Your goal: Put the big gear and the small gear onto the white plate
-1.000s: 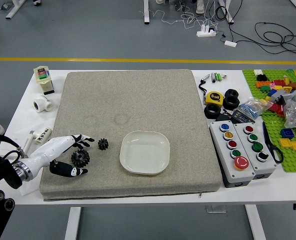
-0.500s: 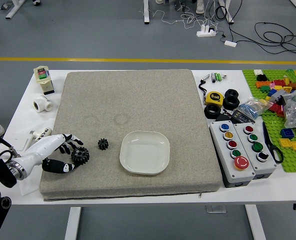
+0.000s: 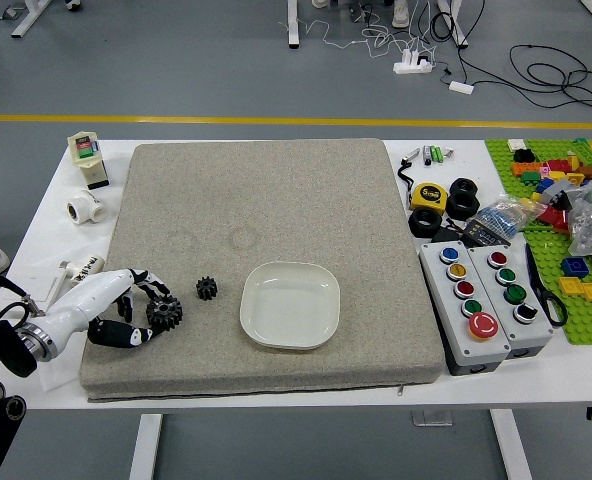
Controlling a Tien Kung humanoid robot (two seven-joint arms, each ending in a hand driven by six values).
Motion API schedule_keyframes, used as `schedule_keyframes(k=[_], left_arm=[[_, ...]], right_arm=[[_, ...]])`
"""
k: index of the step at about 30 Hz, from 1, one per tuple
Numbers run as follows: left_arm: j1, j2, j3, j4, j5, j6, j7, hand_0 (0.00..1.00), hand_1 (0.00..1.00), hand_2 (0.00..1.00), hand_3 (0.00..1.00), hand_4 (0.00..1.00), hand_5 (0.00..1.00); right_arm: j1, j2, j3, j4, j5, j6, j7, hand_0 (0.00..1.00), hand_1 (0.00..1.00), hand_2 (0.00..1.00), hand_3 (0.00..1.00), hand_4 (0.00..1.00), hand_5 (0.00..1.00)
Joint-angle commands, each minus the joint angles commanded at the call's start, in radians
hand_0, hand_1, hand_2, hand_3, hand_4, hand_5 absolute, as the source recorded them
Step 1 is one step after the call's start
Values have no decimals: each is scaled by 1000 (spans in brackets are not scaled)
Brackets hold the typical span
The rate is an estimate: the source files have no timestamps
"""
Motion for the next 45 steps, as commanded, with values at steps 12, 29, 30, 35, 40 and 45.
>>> schedule_keyframes(k=[12, 29, 30, 35, 40, 45], left_arm=[[-9, -10, 13, -13, 0, 67, 6, 297, 298, 368, 505, 393, 2], [-16, -14, 25, -32, 0, 131, 2, 291, 302, 377, 519, 439, 2], [-16, -14, 26, -34, 0, 135, 2, 291, 302, 377, 519, 439, 2], [-17, -16, 40, -56, 0, 175, 1, 289, 305, 380, 522, 459, 2], [-18, -18, 69, -87, 0, 216, 4, 289, 305, 380, 522, 459, 2], [-25, -18, 123, -108, 0, 253, 6, 287, 307, 382, 526, 478, 2]], right_arm=[[4, 0, 2, 0, -1, 0, 0, 615, 612, 717, 599, 805, 763], [7, -1, 4, 0, -2, 1, 0, 615, 612, 717, 598, 803, 762], [7, -1, 4, 0, -2, 1, 0, 615, 612, 717, 598, 803, 762], [7, -1, 3, 0, -3, 1, 0, 615, 611, 717, 598, 802, 761], [8, -2, 1, 0, -2, 0, -1, 615, 611, 717, 598, 802, 761], [8, -2, -1, 0, -3, 0, -2, 615, 611, 716, 596, 801, 761]])
